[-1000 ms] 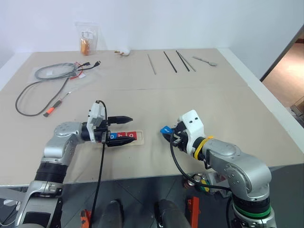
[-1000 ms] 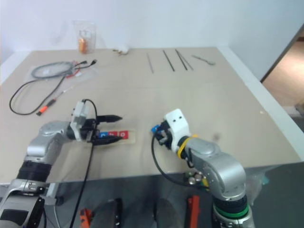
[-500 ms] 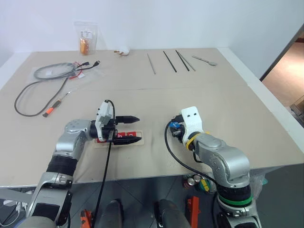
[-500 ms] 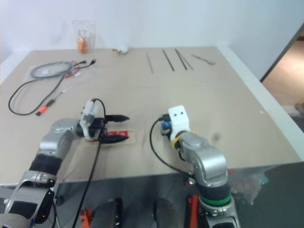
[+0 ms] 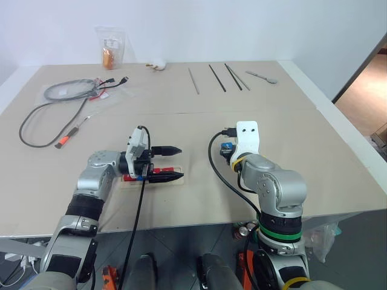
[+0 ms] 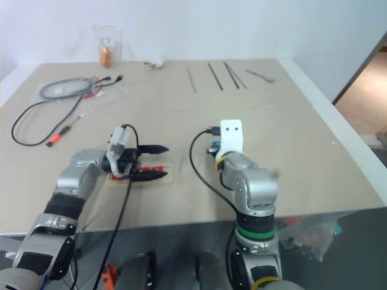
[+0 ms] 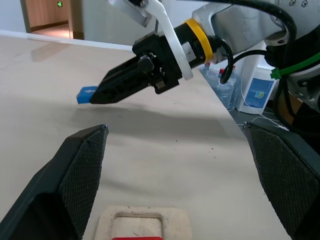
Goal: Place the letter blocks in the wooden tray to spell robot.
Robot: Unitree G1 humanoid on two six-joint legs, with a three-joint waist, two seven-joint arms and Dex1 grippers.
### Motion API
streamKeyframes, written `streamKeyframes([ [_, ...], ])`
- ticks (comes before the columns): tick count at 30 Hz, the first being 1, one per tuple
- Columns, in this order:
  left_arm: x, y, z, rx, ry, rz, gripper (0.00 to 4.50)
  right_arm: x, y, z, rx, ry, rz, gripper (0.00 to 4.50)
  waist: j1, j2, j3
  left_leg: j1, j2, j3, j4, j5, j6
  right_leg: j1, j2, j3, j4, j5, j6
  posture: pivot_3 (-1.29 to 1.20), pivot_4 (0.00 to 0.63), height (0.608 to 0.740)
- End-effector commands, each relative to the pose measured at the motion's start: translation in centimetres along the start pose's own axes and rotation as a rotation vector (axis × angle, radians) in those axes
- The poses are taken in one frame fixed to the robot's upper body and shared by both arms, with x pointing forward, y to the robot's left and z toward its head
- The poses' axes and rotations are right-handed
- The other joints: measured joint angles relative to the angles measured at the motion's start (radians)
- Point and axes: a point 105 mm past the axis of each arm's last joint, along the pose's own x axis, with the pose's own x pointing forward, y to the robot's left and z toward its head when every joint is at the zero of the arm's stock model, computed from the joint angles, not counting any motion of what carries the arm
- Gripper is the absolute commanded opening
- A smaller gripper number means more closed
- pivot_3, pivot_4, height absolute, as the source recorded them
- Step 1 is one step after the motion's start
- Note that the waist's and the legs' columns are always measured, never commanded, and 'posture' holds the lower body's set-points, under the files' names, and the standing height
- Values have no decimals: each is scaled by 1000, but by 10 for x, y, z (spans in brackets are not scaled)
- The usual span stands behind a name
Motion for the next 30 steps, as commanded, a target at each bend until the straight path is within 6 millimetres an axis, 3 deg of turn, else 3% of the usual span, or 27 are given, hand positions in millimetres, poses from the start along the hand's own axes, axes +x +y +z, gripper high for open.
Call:
streamKeyframes([
  [1,3,1,9,40,-6,-24,4500,-3,2,5,4,-28,4,1185,0,0,0,0,0,0,0,0,0,0,0,0,0,0,0,0,150,740],
  [3,3,2,9,43,-5,-27,4500,-3,3,4,10,-31,14,2245,0,0,0,0,0,0,0,0,0,0,0,0,0,0,0,0,150,740],
  [8,3,4,12,53,-9,-27,4500,-5,12,2,34,-38,80,3805,0,0,0,0,0,0,0,0,0,0,0,0,0,0,0,0,150,740],
  [9,3,5,13,59,-10,-25,4500,-5,14,2,43,-36,96,4306,0,0,0,0,0,0,0,0,0,0,0,0,0,0,0,0,150,740],
  [10,3,5,13,63,-10,-22,4500,-6,16,2,49,-33,113,4445,0,0,0,0,0,0,0,0,0,0,0,0,0,0,0,0,150,740],
  [15,1,5,11,78,-5,-14,4500,-17,18,18,4,-85,235,4445,0,0,0,-1,0,0,0,0,0,0,0,0,0,0,0,0,150,740],
  [19,1,4,10,82,-11,-8,4500,-26,-14,47,-94,-183,244,4445,1,0,0,-3,0,0,0,0,0,-1,0,0,0,0,0,0,150,740],
  [23,-4,2,9,84,-7,10,4500,-33,-51,63,-258,-237,254,4445,1,1,0,-3,-1,0,0,0,0,-1,-1,-1,-2,0,0,0,150,740],
  [26,-8,0,9,86,-5,31,4500,-32,-65,62,-334,-229,309,4445,1,0,0,-4,-1,0,-1,0,1,-2,-1,0,-3,-1,1,0,150,740],
  [30,-15,-4,11,93,-1,66,4500,-31,-60,41,-546,-253,520,4445,-2,0,0,-3,-1,-1,-1,-3,5,-2,0,-1,-3,0,4,0,150,740],
])
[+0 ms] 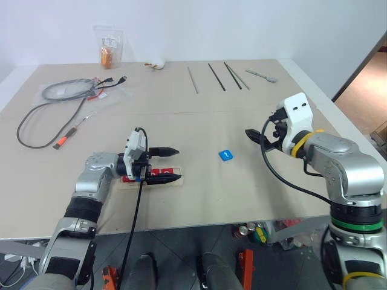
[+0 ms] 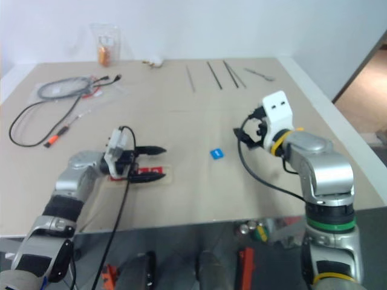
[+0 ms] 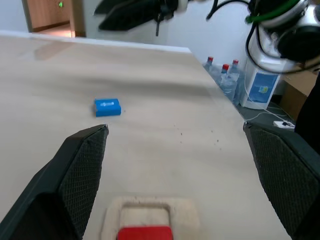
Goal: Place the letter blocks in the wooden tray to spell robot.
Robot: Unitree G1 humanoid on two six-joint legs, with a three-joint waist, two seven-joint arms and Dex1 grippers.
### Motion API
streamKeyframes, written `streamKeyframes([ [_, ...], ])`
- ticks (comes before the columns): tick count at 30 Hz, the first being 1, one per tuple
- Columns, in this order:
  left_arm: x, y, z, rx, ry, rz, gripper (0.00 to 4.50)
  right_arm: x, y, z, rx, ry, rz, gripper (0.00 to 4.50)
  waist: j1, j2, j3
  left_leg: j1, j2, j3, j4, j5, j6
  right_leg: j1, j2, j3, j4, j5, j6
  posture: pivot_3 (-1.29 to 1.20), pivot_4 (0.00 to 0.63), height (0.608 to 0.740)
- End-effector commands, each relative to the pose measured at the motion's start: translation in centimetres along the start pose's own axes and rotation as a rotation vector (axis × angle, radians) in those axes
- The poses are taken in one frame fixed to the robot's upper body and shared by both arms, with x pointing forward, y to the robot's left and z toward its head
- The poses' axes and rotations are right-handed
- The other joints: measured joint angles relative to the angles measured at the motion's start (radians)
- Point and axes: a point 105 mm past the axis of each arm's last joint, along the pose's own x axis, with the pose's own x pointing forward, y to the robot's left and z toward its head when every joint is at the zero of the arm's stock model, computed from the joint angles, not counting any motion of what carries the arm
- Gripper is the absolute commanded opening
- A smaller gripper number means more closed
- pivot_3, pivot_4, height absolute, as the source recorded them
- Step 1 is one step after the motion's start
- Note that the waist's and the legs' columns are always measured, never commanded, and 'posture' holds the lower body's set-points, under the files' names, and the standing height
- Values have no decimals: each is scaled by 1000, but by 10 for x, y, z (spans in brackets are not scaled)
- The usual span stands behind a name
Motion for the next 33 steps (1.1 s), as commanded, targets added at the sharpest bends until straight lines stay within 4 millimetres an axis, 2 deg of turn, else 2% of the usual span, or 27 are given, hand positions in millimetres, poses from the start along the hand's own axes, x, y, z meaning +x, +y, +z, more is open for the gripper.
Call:
streamKeyframes([
  [1,-10,-1,14,53,-16,37,4500,3,23,-9,-146,-65,237,4445,-1,0,0,0,0,0,0,0,1,0,0,0,0,0,0,0,150,740],
  [3,-14,-1,18,62,-19,61,4500,7,23,-21,-133,-45,324,4445,-4,0,0,1,0,0,0,-1,1,0,0,0,0,0,0,0,150,740],
  [8,-20,-5,23,115,10,91,4500,30,19,-32,-148,-39,414,4445,-6,1,1,1,0,1,3,-1,1,1,0,1,0,0,-2,0,150,740],
  [13,-29,-7,26,138,17,132,4500,47,24,-28,-140,-73,469,4445,-3,1,1,3,0,1,3,0,1,3,0,1,0,1,-3,0,150,740],
  [17,-35,-6,31,150,10,174,4500,48,38,-37,-155,-56,555,4445,2,1,1,3,0,1,3,0,1,2,0,1,0,1,0,0,150,740],
  [23,-40,-6,37,156,12,201,4500,50,32,-48,-141,-41,544,4445,3,1,1,3,0,1,2,0,0,3,0,1,0,2,2,0,150,740],
  [28,-44,-5,40,157,17,211,4500,55,37,-59,-125,-27,545,4445,2,1,1,3,0,1,2,0,0,3,0,1,0,1,-1,0,150,740],
  [33,-49,-2,46,166,15,233,4500,67,44,-58,-88,-37,538,4445,1,1,1,6,0,1,2,0,0,4,0,1,0,1,-2,0,150,740],
])
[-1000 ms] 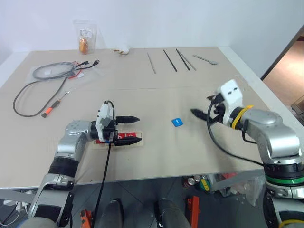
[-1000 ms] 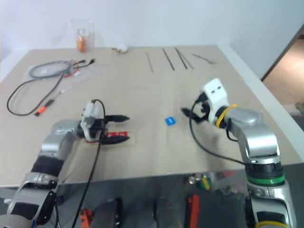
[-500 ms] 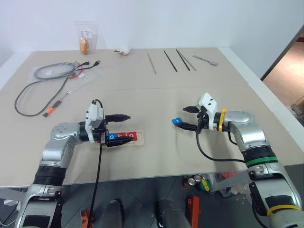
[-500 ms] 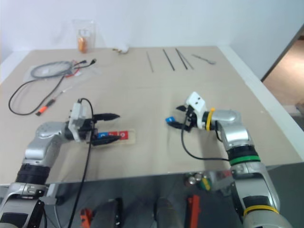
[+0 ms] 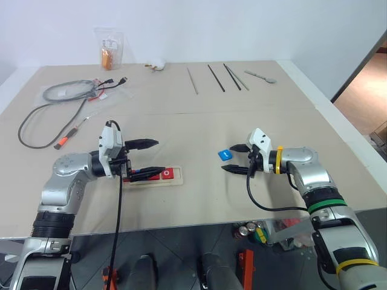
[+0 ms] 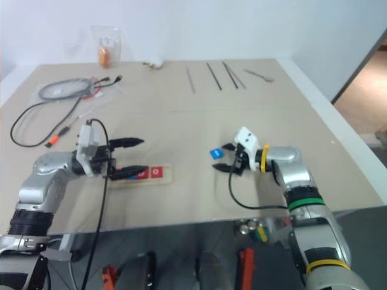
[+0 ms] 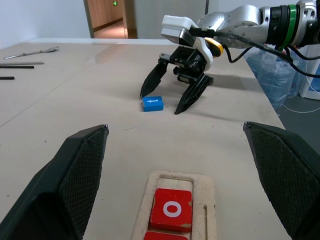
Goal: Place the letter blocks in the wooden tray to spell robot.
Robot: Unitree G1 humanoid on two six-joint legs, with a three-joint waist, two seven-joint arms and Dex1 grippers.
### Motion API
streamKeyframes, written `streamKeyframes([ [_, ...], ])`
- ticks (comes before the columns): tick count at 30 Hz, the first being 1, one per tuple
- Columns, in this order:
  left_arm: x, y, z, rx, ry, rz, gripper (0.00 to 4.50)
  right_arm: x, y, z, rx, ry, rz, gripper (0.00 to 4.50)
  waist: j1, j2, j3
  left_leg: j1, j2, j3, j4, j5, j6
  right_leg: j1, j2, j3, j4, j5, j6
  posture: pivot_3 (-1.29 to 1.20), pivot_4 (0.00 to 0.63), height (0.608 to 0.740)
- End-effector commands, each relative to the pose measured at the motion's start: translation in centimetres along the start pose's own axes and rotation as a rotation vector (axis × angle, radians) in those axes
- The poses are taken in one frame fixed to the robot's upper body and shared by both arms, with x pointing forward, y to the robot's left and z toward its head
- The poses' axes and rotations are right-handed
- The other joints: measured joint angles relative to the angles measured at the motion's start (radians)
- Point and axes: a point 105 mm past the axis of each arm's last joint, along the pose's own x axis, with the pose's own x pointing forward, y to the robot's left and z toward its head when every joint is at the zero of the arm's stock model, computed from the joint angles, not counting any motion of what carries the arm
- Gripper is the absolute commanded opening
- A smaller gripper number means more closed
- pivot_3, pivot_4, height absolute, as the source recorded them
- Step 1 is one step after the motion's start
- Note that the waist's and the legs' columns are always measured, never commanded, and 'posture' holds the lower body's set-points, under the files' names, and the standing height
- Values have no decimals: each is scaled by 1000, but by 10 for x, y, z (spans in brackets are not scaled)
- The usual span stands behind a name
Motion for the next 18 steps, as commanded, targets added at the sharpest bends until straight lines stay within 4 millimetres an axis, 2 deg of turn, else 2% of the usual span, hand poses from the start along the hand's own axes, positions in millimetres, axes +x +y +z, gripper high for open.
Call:
streamKeyframes([
  [1,-9,7,18,50,-21,41,4500,13,-4,10,11,-41,-15,4445,-1,0,0,0,0,0,0,0,0,0,0,0,0,0,0,0,150,740],
  [2,-10,7,18,51,-20,43,4500,14,-3,11,16,-43,-6,4445,-3,0,0,1,0,0,0,0,0,1,0,0,0,0,-1,0,150,740],
  [3,-11,7,17,51,-19,45,4500,14,-2,10,23,-43,5,4208,-3,0,0,2,0,0,0,0,0,1,0,0,0,1,-1,0,150,740],
  [13,-10,6,15,47,-22,61,4500,3,-4,3,17,-19,20,4208,-1,0,0,2,0,0,0,1,-2,2,0,1,1,1,-1,0,150,740],
  [18,-7,8,14,46,-28,51,4500,-3,-14,-11,34,35,-70,4208,1,0,0,2,0,0,0,1,-2,2,0,1,1,1,-1,0,150,740],
])
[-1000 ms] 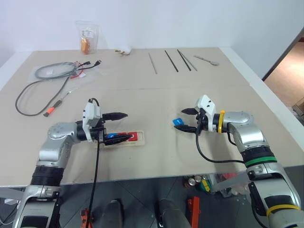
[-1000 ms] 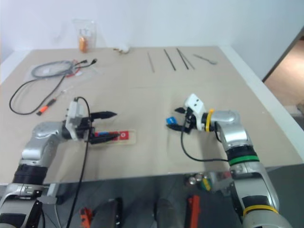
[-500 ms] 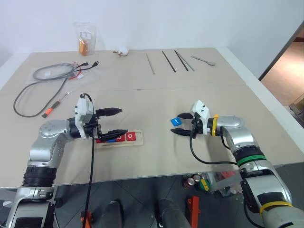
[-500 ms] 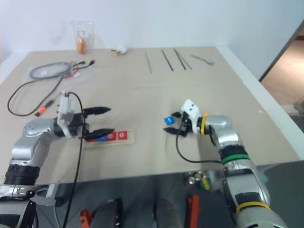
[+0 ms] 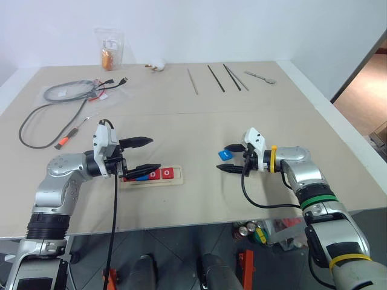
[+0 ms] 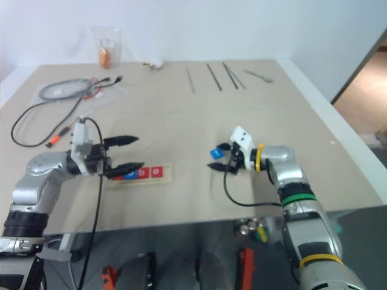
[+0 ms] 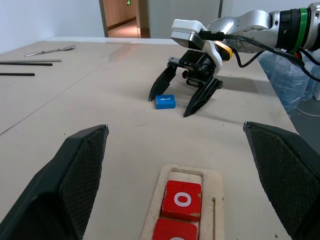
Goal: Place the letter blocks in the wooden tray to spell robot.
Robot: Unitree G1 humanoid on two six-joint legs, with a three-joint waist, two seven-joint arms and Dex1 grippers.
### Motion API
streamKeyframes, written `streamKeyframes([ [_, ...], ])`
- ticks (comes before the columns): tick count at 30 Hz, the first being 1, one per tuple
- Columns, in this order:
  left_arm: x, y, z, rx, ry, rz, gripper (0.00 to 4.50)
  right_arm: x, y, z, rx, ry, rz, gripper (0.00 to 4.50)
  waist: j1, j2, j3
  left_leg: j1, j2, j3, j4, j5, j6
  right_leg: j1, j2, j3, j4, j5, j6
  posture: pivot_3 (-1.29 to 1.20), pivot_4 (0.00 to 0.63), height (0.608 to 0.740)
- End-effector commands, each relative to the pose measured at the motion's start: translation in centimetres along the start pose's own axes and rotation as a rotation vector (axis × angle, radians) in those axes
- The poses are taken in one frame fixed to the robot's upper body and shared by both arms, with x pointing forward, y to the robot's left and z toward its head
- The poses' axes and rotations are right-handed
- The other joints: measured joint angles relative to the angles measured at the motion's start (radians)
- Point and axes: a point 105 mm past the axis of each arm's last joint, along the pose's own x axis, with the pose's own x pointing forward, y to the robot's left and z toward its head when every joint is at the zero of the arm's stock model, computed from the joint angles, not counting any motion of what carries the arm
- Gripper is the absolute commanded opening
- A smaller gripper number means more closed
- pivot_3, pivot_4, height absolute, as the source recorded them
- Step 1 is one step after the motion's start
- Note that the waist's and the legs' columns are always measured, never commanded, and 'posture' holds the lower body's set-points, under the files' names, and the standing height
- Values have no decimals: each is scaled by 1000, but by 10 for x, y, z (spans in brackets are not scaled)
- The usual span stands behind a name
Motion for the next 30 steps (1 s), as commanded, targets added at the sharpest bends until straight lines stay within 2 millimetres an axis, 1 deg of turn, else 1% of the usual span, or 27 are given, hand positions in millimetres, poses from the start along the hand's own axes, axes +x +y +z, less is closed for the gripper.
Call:
streamKeyframes([
  [1,1,4,13,49,-35,-1,4500,-13,-13,-14,25,41,-97,4208,0,0,0,0,0,0,0,0,0,0,0,0,0,0,0,0,150,740],
  [5,3,4,13,48,-41,-5,4500,-13,-13,-21,71,12,-134,4208,0,0,0,3,0,0,1,0,0,4,0,0,0,0,0,0,150,740],
  [7,3,4,13,48,-43,-7,4500,-13,-12,-24,87,2,-145,4208,0,0,0,7,-1,0,1,0,-1,9,-1,0,-1,0,0,0,150,740],
  [10,4,4,12,48,-44,-10,4500,-13,-9,-27,111,-20,-159,4208,0,0,0,7,-1,0,2,0,-1,10,-1,0,-1,0,0,0,150,740],
  [17,9,8,12,52,-48,-17,4500,-11,-6,-23,131,-66,-191,4208,0,-1,0,8,-1,0,2,0,-1,11,-1,0,-1,0,0,0,150,740],
  [22,10,7,10,51,-49,-19,4500,-18,-5,-17,136,-108,-228,4208,0,0,0,8,-1,0,2,0,-1,10,-1,0,-1,0,0,0,150,740],
  [24,10,7,10,50,-50,-17,4500,-20,-2,-18,138,-106,-233,4208,1,0,0,8,-1,0,2,0,-1,10,-1,0,-1,0,0,0,150,740],
  [27,11,8,10,51,-51,-15,4500,-21,10,-25,160,-88,-219,4208,1,0,0,7,-1,-1,1,0,-1,10,-1,0,-1,-1,1,0,150,740],
  [30,11,8,10,51,-54,-16,4500,-23,15,-27,153,-92,-264,4208,2,0,0,7,-1,-1,1,0,-1,10,-1,0,-1,-2,0,0,150,740],
])
